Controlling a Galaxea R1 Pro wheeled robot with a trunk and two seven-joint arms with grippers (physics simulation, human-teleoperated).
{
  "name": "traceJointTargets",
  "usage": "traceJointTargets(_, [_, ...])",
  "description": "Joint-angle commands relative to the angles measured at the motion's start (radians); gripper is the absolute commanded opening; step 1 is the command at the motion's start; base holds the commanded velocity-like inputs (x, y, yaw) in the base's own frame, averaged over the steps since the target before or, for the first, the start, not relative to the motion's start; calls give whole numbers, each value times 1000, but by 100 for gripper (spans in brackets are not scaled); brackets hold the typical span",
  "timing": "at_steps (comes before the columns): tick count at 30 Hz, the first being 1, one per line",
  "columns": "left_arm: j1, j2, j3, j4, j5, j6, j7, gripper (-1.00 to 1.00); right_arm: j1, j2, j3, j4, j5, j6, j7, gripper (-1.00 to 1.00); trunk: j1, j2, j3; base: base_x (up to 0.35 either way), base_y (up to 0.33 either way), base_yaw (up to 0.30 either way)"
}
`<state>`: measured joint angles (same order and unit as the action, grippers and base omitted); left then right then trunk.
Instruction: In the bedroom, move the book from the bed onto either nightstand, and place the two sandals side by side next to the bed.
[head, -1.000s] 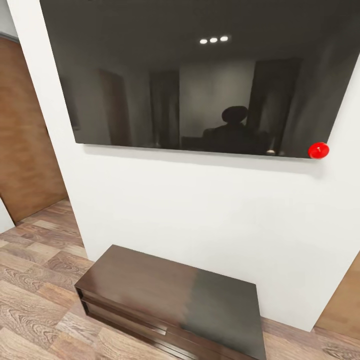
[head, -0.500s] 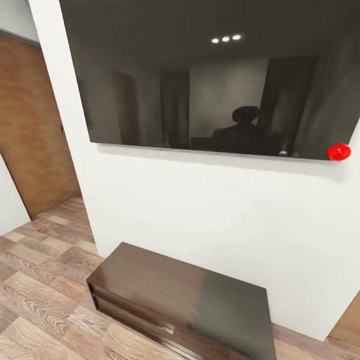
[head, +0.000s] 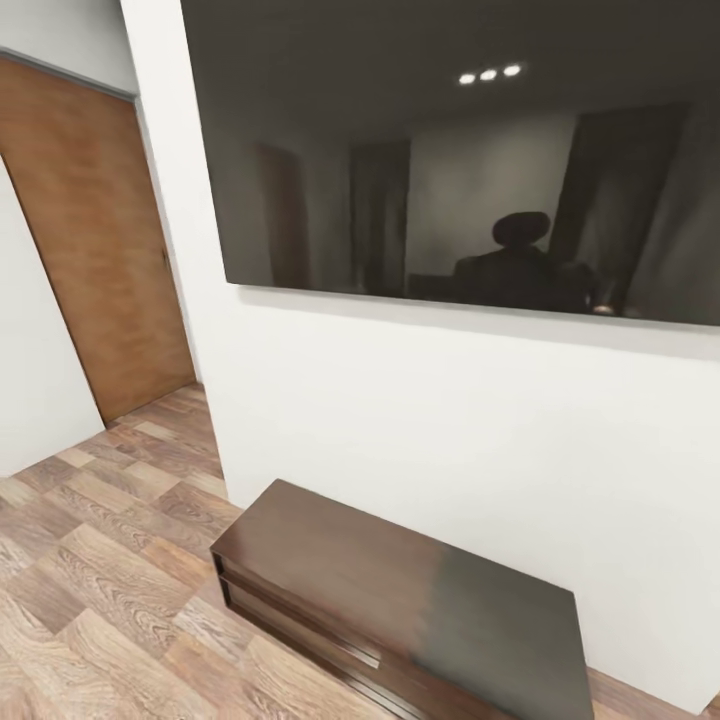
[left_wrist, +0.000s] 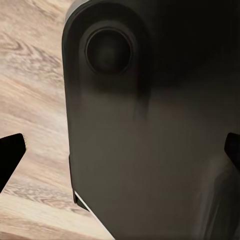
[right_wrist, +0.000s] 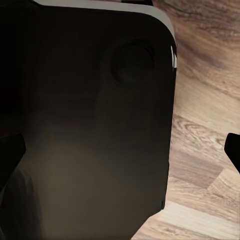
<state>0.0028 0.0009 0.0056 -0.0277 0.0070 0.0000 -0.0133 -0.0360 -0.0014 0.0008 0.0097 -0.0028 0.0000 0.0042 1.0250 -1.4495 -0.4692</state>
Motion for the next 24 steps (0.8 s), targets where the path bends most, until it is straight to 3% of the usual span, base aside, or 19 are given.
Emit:
traceJointTargets(1, [0, 0, 0, -1, 1, 0, -1, 100, -1, 0, 0, 1, 0, 0, 0, 100, 0, 0, -1, 0, 155, 114])
traceJointTargets(24, [0, 1, 0, -1, 1, 0, -2, 100, -1, 0, -1, 1, -1, -1, 1, 100, 0, 0, -1, 0, 201, 39])
